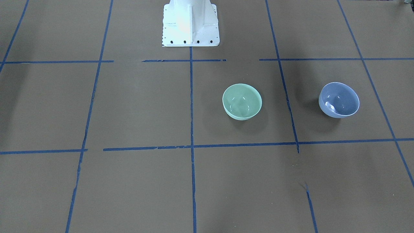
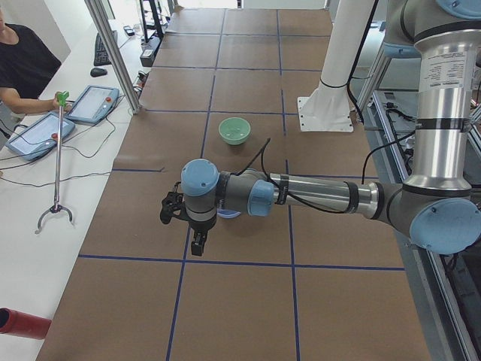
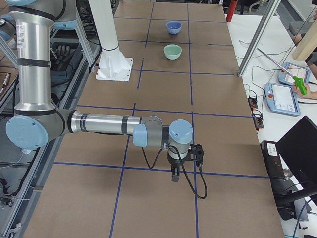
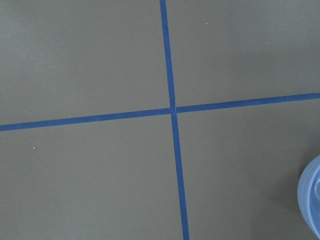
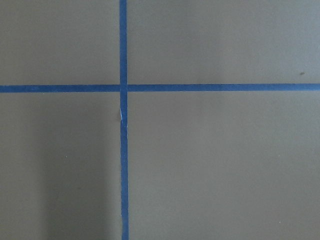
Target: Stack blue bowl on green bowl
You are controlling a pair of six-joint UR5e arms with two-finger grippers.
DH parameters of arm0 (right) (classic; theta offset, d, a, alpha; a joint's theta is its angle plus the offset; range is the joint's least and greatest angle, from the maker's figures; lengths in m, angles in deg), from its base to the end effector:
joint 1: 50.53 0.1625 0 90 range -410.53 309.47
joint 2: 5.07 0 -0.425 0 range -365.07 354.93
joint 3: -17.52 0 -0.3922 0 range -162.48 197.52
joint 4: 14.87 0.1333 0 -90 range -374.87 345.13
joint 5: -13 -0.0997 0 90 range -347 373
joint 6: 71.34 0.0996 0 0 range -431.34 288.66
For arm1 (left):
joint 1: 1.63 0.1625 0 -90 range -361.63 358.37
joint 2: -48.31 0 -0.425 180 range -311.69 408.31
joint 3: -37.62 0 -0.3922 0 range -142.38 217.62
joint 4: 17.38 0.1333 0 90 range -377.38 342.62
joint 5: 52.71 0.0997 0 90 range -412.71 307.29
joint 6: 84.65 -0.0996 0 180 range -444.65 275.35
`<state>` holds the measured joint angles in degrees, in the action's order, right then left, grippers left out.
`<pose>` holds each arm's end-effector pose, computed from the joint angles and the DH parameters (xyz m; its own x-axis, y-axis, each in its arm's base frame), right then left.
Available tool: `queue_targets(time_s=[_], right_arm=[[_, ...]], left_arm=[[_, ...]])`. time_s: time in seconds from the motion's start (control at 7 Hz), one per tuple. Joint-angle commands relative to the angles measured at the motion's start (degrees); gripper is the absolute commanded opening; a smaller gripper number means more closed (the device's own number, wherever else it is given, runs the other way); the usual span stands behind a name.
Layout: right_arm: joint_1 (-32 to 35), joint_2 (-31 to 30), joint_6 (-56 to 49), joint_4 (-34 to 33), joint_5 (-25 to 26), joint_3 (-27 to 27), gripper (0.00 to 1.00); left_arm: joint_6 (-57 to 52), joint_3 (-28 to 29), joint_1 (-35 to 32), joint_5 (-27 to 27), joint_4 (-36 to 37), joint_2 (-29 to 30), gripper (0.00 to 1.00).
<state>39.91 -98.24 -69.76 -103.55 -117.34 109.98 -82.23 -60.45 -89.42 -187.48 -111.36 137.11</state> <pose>0.0724 -0.4686 0.6666 0.7617 0.0265 0.6473 -0.0287 0.9996 -0.0072 -0.0441 -0.4938 0.5912 0.7053 0.1183 -0.6990 -0.0081 0.9873 0.1589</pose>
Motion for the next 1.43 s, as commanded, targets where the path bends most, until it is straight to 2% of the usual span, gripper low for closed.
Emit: queue_targets(time_s=[0.0,0.29,0.43,0.57,1.0,1.14,1.29], right_arm=[[0.0,0.0,0.0,0.0,0.0,0.0,1.0],[0.0,0.0,0.0,0.0,0.0,0.0,1.0],[0.0,0.0,0.0,0.0,0.0,0.0,1.0],[0.0,0.0,0.0,0.0,0.0,0.0,1.0],[0.0,0.0,0.0,0.0,0.0,0.0,1.0],[0.0,0.0,0.0,0.0,0.0,0.0,1.0],[0.0,0.0,0.0,0.0,0.0,0.0,1.0]], left_arm=[[16.55,-3.95,9.69,0.29,-5.03,-0.2,1.0],[34.25,-2.84,19.18,4.57,-21.32,-3.78,1.0],[40.24,0.13,23.32,6.95,-28.29,-3.98,1.0],[41.43,3.56,25.28,7.58,-33.06,-3.98,1.0],[41.53,6.05,29.6,10.22,-34.78,-3.98,0.98],[41.09,6.05,29.69,10.31,-35.04,-3.98,0.55],[40.83,6.05,29.69,10.31,-36.34,-4.33,0.24]])
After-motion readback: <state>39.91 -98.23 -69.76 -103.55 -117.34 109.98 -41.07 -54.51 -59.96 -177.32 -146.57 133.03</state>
